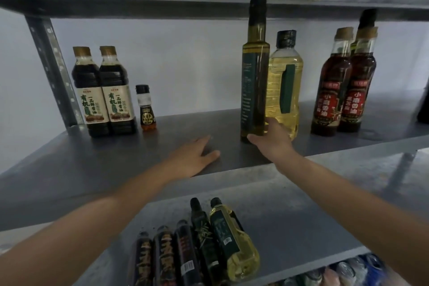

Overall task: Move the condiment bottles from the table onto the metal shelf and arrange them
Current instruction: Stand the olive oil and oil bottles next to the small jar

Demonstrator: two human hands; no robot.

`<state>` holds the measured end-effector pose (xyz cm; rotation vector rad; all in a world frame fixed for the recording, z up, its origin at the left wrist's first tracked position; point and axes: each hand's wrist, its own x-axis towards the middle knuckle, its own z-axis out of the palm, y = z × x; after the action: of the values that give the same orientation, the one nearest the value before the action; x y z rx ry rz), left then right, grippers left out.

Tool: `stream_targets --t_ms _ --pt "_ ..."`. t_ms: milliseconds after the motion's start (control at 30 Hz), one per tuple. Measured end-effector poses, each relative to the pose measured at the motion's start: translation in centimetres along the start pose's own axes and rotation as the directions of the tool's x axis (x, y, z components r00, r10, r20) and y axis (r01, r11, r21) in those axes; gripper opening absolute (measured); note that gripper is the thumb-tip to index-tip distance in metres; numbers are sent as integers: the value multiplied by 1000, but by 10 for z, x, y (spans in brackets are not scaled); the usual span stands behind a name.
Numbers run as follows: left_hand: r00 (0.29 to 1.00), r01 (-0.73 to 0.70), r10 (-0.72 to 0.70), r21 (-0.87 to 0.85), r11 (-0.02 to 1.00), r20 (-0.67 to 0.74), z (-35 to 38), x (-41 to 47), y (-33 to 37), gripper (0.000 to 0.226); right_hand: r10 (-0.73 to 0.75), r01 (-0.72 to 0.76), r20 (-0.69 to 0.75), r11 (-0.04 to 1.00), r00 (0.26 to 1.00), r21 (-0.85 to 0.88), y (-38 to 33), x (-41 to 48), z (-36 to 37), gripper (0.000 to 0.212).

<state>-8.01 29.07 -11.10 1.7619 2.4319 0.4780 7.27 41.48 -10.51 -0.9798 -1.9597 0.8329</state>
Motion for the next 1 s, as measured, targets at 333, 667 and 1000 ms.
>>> stream_targets --t_ms 333,667,1000 --pt "837 -349 70 -433 831 -542 24 71 73 85 100 -60 -347 990 932 124 28 24 -25 84" --pt "905 -286 9 -592 753 -426 17 99 63 74 11 -9 -194 1000 981 10 43 64 -17 120" --pt "964 -177 -51 -772 611 -261 -11 95 4 69 -91 91 -89 996 992 -5 37 87 -1 90"
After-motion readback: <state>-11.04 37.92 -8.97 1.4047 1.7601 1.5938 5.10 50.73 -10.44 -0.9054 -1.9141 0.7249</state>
